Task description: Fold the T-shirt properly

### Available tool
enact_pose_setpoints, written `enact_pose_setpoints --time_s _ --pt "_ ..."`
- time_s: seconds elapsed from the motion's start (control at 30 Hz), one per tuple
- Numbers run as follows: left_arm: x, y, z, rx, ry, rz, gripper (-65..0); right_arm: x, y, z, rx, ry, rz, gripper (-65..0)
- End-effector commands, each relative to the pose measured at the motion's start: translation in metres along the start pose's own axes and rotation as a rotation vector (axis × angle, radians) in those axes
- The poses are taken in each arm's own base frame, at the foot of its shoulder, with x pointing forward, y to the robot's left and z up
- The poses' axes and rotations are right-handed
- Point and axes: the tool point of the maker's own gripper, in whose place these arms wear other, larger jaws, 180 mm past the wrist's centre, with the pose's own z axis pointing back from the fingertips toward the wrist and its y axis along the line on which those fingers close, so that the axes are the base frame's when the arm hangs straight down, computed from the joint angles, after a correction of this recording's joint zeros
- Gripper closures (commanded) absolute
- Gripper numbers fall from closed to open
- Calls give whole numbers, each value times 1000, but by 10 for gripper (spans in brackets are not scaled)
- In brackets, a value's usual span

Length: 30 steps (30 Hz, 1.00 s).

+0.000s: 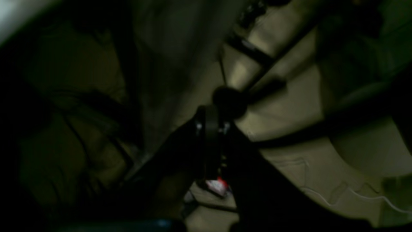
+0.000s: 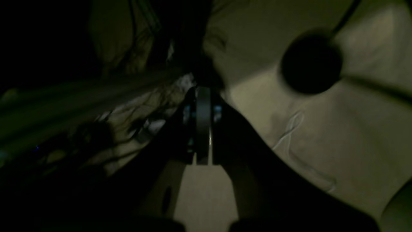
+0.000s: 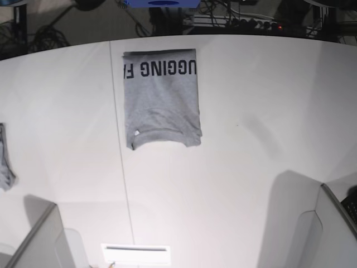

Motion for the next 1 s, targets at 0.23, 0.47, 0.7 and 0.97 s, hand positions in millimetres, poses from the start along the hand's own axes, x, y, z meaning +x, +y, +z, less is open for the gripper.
enact_pose_setpoints --time_s 0.23,0.47,0.7,0.97 --pt "-90 1 -31 169 202 89 0 -60 -25 -50 69 415 225 0" --pt "-145 -6 -64 310 410 380 0 -57 -13 -75 162 526 544 0" --pt "-125 65 -82 559 314 561 0 -63 18 -99 135 454 745 0" --pt "-133 84 -64 623 317 576 0 -41 32 -117 77 365 848 0"
